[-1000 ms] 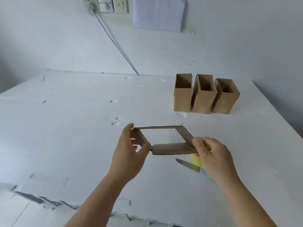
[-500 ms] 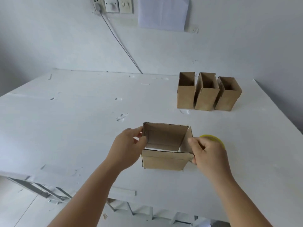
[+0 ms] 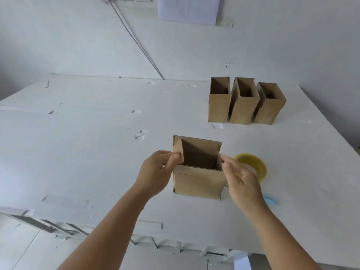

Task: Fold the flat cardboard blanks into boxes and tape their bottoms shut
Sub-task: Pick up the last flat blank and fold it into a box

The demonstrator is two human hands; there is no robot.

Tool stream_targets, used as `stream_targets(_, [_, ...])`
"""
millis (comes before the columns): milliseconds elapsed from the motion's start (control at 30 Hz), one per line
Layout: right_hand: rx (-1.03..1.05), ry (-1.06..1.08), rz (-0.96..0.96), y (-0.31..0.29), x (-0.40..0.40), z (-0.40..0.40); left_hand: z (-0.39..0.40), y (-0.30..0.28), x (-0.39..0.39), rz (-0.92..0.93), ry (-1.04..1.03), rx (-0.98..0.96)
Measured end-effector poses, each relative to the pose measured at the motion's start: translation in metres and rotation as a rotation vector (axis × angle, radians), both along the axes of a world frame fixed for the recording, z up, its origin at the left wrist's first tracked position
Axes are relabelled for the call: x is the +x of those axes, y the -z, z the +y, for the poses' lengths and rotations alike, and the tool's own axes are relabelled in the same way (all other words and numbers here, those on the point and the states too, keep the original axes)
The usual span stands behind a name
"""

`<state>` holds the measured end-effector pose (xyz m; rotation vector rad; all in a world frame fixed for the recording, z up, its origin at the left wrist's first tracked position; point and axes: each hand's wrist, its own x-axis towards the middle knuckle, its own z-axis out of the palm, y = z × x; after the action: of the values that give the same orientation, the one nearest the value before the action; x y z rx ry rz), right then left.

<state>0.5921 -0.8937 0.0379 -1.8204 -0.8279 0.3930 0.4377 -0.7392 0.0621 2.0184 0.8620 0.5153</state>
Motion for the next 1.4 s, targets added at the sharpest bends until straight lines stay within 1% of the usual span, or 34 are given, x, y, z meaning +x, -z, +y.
stream_targets(100, [-0.015, -0.108, -0.052, 0.013, -0.001, -0.003, -0.001, 0.012, -0.008, -0.057, 0.088, 0.0])
stream_targets(233, [-0.055, -0.083, -0.139, 0.016, 0.005, 0.0, 0.002, 0.028, -0.011, -0.037, 0.137, 0.181])
stream_targets(300, [-0.051, -0.04, -0.125, 0.016, 0.005, 0.003, 0.001, 0.033, -0.009, -0.039, 0.119, 0.231])
stream_targets(400, [0.001, 0.082, -0.102, 0.02, 0.002, 0.008, -0.003, 0.036, -0.001, -0.071, 0.023, 0.167])
stream_targets(500, [0.002, 0.159, -0.041, 0.021, 0.0, 0.014, -0.006, 0.033, 0.006, -0.12, -0.086, 0.033])
stream_targets(567, [-0.01, 0.139, -0.033, 0.021, 0.003, 0.016, -0.004, 0.031, 0.008, -0.114, -0.062, -0.03])
stream_targets(667, [-0.081, 0.036, -0.108, 0.015, 0.008, 0.017, 0.003, 0.029, 0.008, -0.051, 0.055, -0.022])
stream_targets(767, [-0.134, -0.011, -0.184, 0.011, 0.012, 0.018, 0.009, 0.027, 0.009, 0.001, 0.132, 0.059])
stream_targets(900, [-0.126, 0.055, -0.296, 0.015, 0.013, 0.019, 0.01, 0.025, 0.009, 0.017, 0.129, 0.192])
stream_targets(967, [-0.106, 0.06, -0.385, 0.017, 0.013, 0.019, 0.009, 0.024, 0.007, 0.083, 0.141, 0.284])
stream_targets(1067, [-0.125, 0.055, -0.529, 0.017, 0.013, 0.019, 0.006, 0.019, 0.007, 0.165, 0.162, 0.482])
stream_targets(1167, [-0.136, 0.039, -0.602, 0.017, 0.01, 0.02, 0.0, 0.01, 0.015, 0.231, 0.229, 0.572])
stream_targets(1267, [-0.129, 0.05, -0.633, 0.021, 0.006, 0.02, -0.01, 0.006, 0.027, 0.268, 0.341, 0.643])
stream_targets(1400, [-0.157, 0.038, -0.524, 0.025, 0.007, 0.016, -0.022, 0.005, 0.042, 0.318, 0.421, 0.636])
